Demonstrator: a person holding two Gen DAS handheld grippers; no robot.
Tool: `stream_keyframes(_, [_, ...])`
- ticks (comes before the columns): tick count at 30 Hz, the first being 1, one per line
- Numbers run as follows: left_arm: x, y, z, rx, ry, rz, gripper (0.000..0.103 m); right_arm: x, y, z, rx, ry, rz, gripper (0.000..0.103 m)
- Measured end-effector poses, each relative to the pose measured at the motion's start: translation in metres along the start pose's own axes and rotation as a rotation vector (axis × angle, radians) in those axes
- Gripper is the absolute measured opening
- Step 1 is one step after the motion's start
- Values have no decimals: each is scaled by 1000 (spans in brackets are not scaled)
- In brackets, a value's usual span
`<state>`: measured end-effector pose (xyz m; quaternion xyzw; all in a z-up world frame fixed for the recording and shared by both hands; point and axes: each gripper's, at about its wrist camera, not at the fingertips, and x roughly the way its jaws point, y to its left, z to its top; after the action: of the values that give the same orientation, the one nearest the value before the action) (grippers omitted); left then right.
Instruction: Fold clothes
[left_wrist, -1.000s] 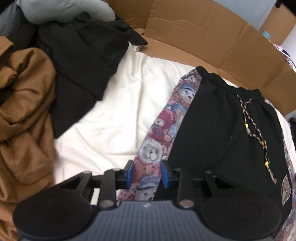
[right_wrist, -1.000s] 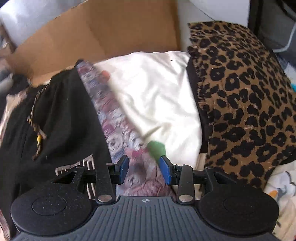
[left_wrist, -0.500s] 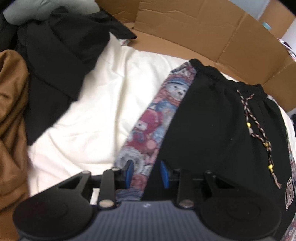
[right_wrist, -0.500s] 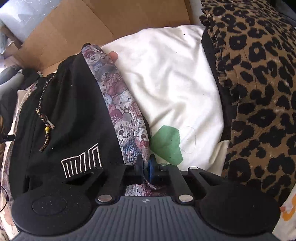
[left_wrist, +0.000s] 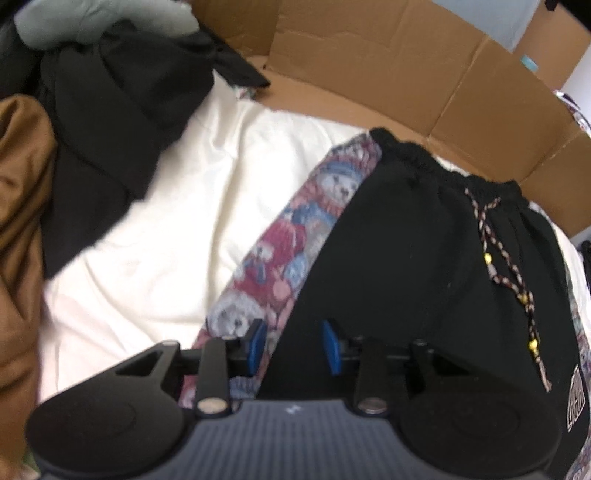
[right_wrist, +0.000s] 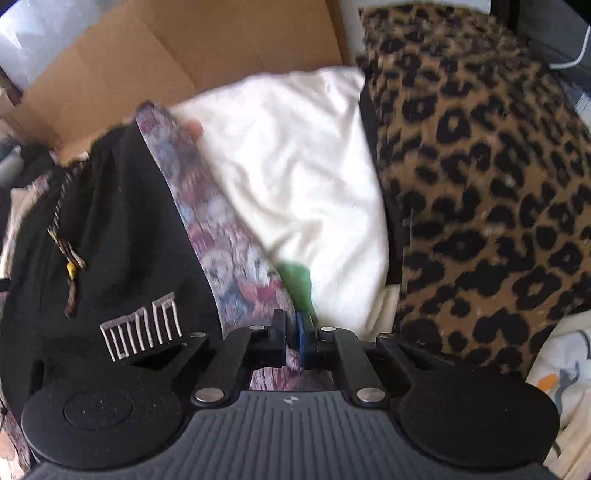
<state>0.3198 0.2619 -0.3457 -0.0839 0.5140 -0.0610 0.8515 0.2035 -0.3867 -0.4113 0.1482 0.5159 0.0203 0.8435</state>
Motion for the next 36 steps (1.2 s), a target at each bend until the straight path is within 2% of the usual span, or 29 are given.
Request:
stream_keyframes(1, [-1, 0, 3, 4, -9, -1, 37, -3, 0, 3, 11, -17, 16, 10])
stream_keyframes(3, [0, -1, 12, 8, -24, 3, 37, -4, 1, 9, 17, -41, 34, 24])
stream_keyframes(9, [1, -1, 38, -2, -87, -2, 38, 10, 17, 32, -50, -57, 58, 27])
stream_keyframes(13, [7, -3, 52, 30, -121, -1, 41, 26, 26, 49, -71, -75, 62, 39])
stream_keyframes(18, [19, 1, 66, 37, -166, 23, 42, 48, 41, 68, -99, -77, 67, 40])
stream_keyframes(24, [32, 1, 76, 5, -190, -28, 42, 65, 56, 78, -120, -61, 67, 43])
stream_keyframes(28, [45, -6, 74, 53, -157, -39, 42, 73, 61, 82, -114, -63, 54, 43])
stream_keyframes(31, [59, -6, 70, 51, -109, -26, 43, 82, 65, 86, -120, -58, 60, 43])
stream_keyframes(36, [59, -11, 68, 93, -128, -21, 44, 91, 77, 96, -136, -75, 63, 43])
